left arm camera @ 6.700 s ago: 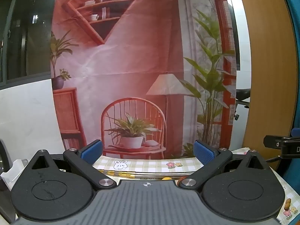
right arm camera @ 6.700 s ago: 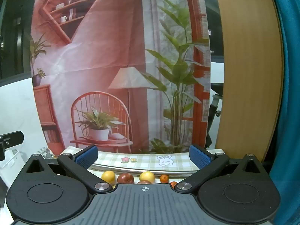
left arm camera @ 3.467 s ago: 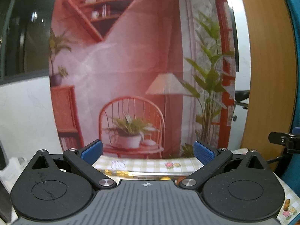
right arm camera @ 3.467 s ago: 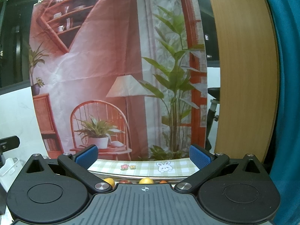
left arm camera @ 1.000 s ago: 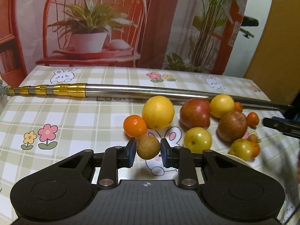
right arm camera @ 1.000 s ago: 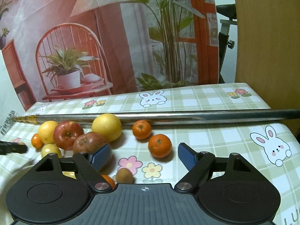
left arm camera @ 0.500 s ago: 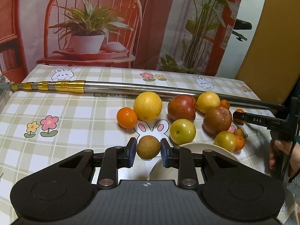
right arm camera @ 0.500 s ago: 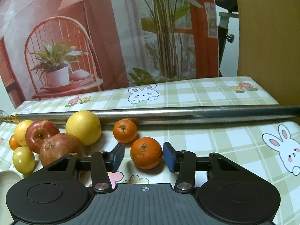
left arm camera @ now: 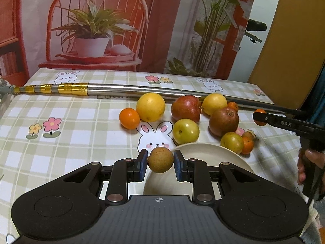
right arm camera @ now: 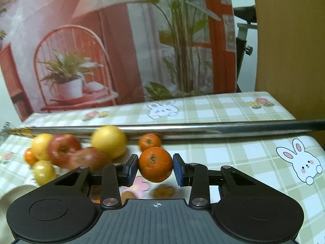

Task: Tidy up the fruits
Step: 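Grasp the mandarin with the right tool while the left tool lifts the kiwi, then carry kiwi and mandarin over the white plate and open both tools to release them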

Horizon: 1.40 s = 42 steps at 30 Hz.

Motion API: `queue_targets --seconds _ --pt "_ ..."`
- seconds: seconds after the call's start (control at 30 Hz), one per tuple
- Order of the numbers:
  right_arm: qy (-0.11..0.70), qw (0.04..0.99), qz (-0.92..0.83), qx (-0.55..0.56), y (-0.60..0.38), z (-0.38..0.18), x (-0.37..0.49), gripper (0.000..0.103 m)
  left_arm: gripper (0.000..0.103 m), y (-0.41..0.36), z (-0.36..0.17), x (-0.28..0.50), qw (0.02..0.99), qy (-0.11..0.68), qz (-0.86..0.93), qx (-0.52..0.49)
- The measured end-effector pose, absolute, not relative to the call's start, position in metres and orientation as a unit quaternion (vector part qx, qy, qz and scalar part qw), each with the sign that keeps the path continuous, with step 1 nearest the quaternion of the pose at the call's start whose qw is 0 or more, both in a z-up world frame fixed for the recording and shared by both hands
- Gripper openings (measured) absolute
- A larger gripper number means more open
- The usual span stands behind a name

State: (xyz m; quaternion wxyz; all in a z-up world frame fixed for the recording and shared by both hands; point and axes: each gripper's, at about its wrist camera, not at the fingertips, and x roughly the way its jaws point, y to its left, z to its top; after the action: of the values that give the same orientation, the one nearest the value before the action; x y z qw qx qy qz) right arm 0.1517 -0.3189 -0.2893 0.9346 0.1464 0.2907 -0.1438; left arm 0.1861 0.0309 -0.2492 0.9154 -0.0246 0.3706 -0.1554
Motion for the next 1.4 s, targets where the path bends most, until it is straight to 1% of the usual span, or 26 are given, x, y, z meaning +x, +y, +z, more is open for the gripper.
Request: queue_targets --seconds 0.23,0.43,0.87,1.03,1.4 --pt "0.291 0.942 -0.102 0.132 -0.270 -0.261 0.127 0.034 0.029 0.031 -0.250 0.165 0.915 0.373 -0.149 -0.029" --pt "0.299 0.944 -0.068 0.125 -0.227 -0.253 0.107 0.034 0.029 0.026 -0.257 0.148 0.912 0.380 -0.150 -0.028" --pt "0.346 0.934 -0.029 0.087 -0.164 -0.274 0.088 0.034 0.029 0.012 -0.276 0.137 0.909 0.388 -0.150 0.008" --pt "0.353 0.933 -0.029 0.063 -0.155 -0.280 0.088 0.034 0.029 0.011 -0.280 0.135 0.909 0.391 -0.145 0.016" --pt "0.363 0.929 -0.034 0.061 -0.157 -0.284 0.089 0.034 0.029 0.008 -0.284 0.137 0.907 0.397 -0.135 0.022"
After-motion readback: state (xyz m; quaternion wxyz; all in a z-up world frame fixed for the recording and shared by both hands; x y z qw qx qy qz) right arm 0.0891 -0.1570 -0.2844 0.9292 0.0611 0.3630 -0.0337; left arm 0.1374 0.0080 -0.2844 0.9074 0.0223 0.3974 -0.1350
